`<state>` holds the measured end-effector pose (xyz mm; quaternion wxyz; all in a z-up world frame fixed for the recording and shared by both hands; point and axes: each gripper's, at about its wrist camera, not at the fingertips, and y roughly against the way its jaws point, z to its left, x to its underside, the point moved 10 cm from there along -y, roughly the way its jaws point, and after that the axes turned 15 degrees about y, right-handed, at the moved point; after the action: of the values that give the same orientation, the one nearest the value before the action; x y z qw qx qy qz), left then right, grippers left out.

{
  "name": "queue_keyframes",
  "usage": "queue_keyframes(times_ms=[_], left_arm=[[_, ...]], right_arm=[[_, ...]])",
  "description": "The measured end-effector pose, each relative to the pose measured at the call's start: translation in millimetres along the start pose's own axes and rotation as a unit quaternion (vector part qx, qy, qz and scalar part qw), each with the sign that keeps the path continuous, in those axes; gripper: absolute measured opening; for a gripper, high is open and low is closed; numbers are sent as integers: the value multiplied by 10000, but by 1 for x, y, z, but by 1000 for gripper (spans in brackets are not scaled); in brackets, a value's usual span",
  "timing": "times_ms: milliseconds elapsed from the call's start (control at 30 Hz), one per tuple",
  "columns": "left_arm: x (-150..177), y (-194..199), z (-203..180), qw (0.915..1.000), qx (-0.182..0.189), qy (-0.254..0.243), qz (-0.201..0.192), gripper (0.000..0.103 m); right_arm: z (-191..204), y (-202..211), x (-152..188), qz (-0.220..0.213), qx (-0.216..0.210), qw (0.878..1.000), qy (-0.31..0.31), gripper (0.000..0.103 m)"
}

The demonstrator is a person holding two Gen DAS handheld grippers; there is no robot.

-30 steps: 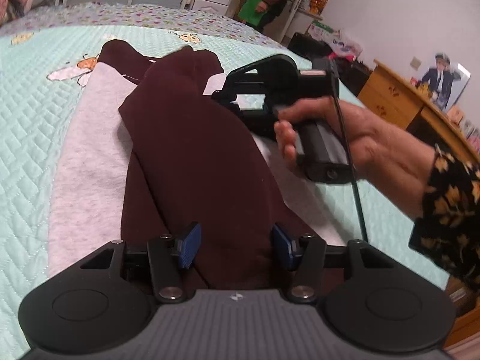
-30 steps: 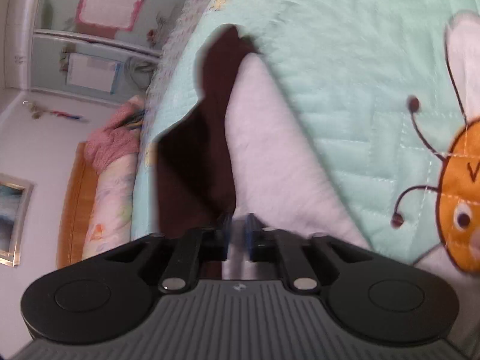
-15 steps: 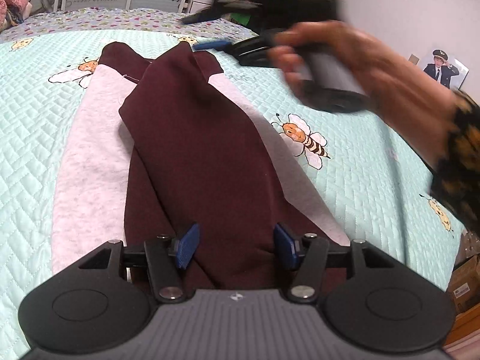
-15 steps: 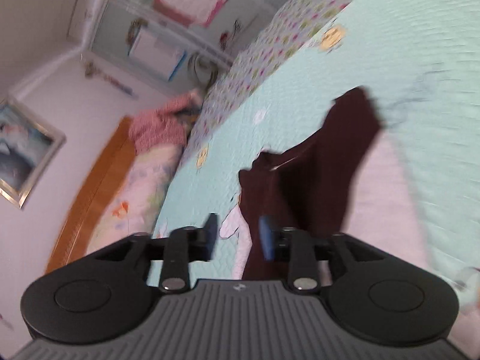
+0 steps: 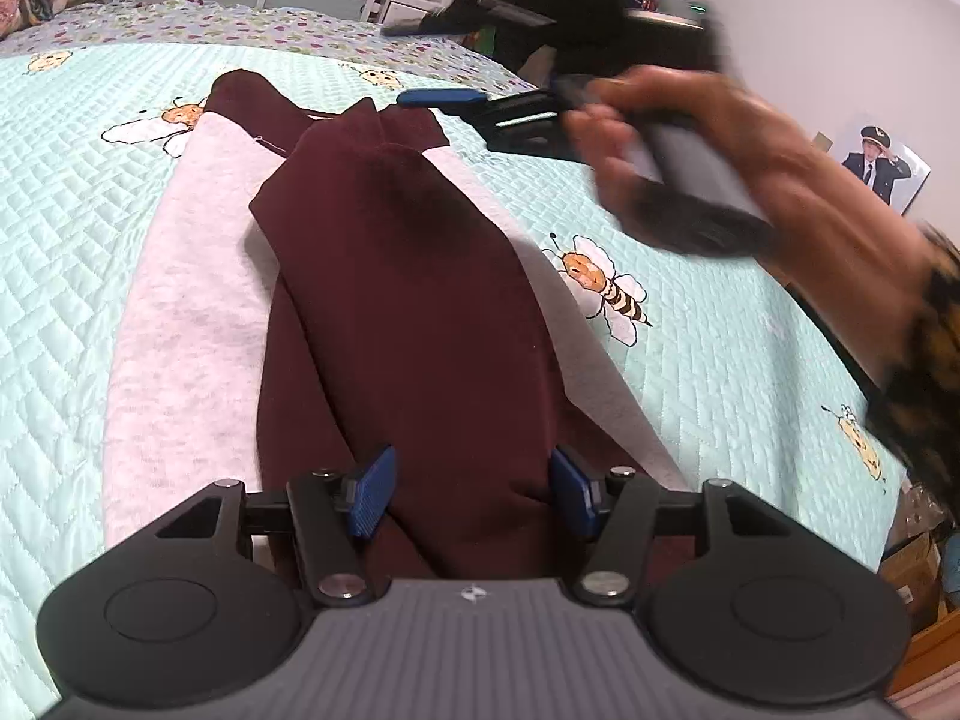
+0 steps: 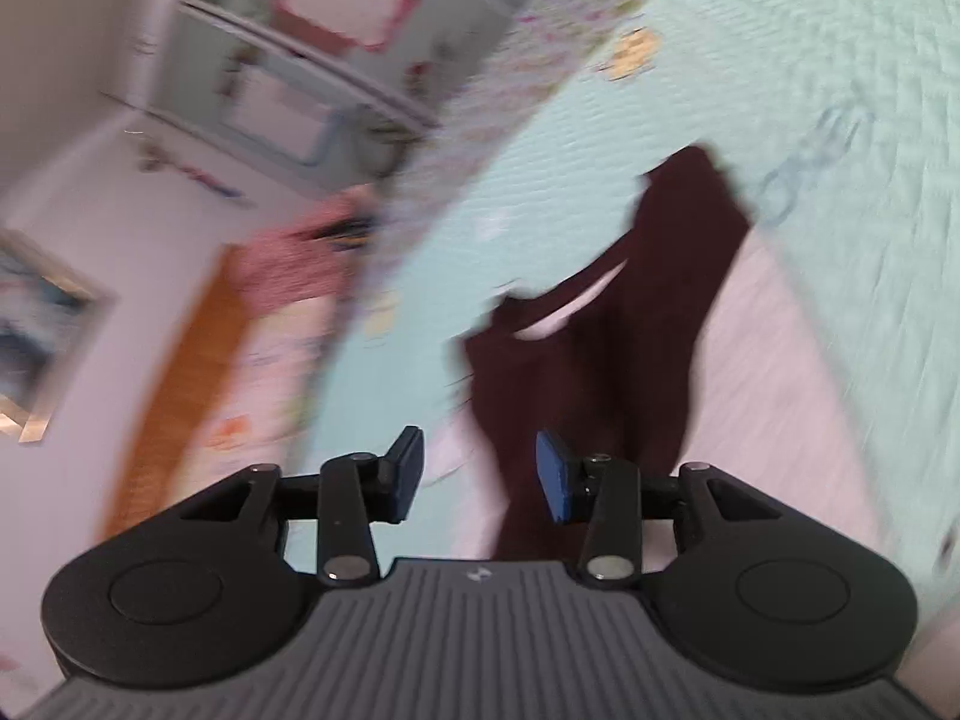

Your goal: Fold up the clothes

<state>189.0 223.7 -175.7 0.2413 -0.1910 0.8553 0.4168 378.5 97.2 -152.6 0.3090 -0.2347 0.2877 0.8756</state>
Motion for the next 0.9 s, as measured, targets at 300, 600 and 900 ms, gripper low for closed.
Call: queue_keyframes(times_ms=[300,600,900], left_arm=[[-1,10,-3,9991,71,406,74,60],[-63,61,2,9839,847,1371,-777,59],[-139,-47,28,9813,552,1827,-234,59]], right_arm=[[-40,-5,40,684,820,9939,266,16],[8,62,46,-34,-311,9994,-136,32],[-30,58,83,300,164,9990,-283,6]])
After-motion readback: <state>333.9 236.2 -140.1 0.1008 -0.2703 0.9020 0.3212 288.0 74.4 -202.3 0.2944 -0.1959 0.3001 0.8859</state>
